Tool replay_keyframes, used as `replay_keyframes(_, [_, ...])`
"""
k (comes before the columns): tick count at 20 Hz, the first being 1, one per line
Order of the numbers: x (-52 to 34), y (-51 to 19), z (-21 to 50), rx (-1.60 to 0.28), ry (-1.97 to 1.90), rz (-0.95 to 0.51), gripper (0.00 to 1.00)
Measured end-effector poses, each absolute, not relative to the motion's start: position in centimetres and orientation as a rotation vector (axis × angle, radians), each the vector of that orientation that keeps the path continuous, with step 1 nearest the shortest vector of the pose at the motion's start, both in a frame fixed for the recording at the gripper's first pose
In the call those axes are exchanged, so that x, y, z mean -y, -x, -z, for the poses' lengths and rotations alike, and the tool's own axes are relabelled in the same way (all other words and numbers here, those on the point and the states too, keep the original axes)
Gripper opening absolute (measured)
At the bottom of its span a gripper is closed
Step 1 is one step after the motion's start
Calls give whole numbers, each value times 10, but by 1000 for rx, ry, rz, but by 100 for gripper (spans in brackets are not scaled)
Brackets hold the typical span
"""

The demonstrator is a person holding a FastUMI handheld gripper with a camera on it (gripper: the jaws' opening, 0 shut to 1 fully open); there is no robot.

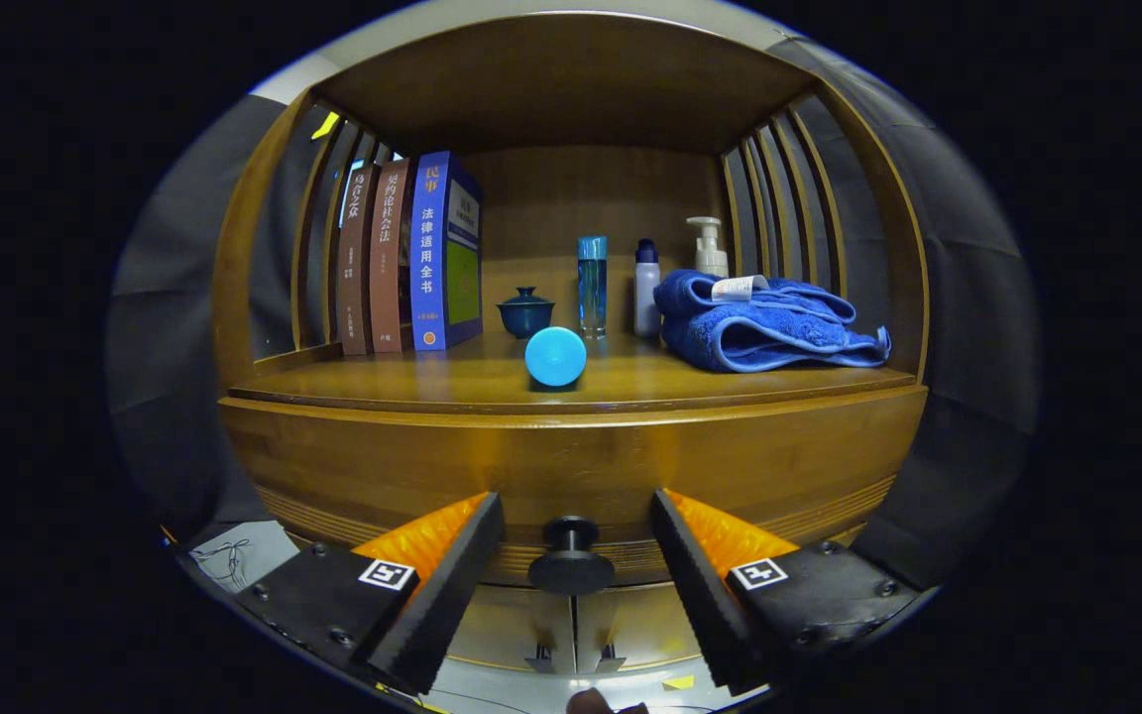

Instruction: Pull open the drawer, take out the items inside it, and place them on the countertop above the cabinet.

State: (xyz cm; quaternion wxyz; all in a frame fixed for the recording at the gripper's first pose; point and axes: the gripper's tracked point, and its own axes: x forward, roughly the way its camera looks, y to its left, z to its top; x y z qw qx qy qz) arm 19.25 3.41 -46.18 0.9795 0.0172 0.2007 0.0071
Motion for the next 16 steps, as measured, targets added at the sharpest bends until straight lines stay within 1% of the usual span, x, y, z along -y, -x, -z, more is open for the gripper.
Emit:
replay_keyframes(3, [-26, -190, 460, -426, -33, 4, 100])
replay_keyframes(5, [-26, -186, 444, -411, -42, -3, 100])
replay_keyframes(10, [-26, -175, 370, -311, -29, -39, 99])
replay_keyframes(16, [-33, -157, 268, -237, -35, -81, 99])
